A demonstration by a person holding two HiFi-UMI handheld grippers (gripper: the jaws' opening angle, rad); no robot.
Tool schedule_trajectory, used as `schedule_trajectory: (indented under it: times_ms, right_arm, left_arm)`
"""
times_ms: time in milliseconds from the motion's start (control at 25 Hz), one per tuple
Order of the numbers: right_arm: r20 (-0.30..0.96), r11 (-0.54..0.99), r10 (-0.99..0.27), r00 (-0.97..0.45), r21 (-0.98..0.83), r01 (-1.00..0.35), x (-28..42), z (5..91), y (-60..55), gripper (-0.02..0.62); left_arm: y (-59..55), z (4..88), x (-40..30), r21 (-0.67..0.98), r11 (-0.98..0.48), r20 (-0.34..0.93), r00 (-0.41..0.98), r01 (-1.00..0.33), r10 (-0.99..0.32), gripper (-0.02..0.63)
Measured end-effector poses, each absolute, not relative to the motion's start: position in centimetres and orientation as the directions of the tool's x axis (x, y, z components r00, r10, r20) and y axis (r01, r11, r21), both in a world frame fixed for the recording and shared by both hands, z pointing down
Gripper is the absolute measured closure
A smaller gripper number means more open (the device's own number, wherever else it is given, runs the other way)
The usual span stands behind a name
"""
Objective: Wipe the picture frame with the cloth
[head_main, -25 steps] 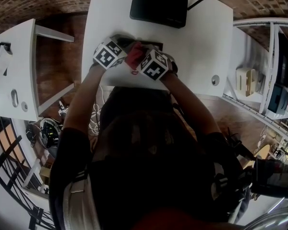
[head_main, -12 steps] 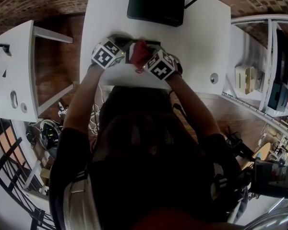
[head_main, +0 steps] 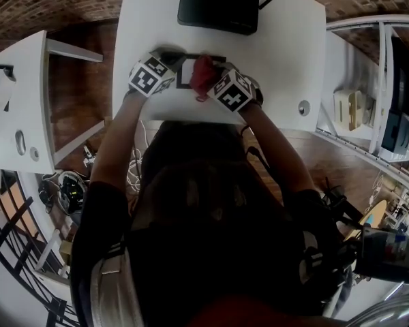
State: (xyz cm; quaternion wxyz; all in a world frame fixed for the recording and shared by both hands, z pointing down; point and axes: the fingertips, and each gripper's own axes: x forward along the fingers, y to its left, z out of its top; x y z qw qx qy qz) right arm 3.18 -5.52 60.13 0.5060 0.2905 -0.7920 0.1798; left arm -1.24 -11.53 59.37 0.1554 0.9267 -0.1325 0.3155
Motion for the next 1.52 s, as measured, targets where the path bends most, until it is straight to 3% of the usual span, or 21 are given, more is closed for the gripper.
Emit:
schedule_trajectory:
  times_ms: [760, 1200, 1520]
  right_arm:
    - [0.911, 0.749, -0.29, -0.293, 0.025, -0.662, 5.1, 59.3, -5.4, 0.526]
    - [0.938, 0.637, -0.302, -0.17, 0.065, -0.768, 13.7, 60.1, -4.0, 0.525]
    - [0.916, 0.616, -0.363, -0.173, 0.096, -0.782, 14.7, 57.1, -4.4, 0.52]
  left_arm:
    - [-11.5, 59.7, -1.3, 0.197, -0.92, 0.625, 0.766, -0.339, -0.148, 0.604]
    - [-11.5, 59.5, -1.4, 0.21, -0.916, 0.627, 0.766, -0.342, -0.142, 0.604]
    - [-11.4, 59.3, -1.4, 0.247, -0.902, 0.627, 0.768, -0.355, -0.131, 0.604]
